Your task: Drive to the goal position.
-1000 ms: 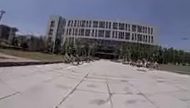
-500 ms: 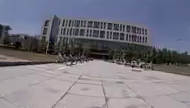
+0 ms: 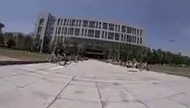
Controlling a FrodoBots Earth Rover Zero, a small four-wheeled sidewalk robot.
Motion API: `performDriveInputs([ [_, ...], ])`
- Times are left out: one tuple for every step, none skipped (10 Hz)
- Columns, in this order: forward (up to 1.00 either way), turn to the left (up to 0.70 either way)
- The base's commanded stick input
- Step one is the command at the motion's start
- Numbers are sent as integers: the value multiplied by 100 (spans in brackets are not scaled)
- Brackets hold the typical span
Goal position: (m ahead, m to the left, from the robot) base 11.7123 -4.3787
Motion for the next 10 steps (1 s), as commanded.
performDriveInputs([
  [45, -27],
  [45, -27],
  [45, -25],
  [45, -18],
  [45, -5],
  [45, 0],
  [45, 0],
  [45, 0],
  [45, 0],
  [45, 0],
])
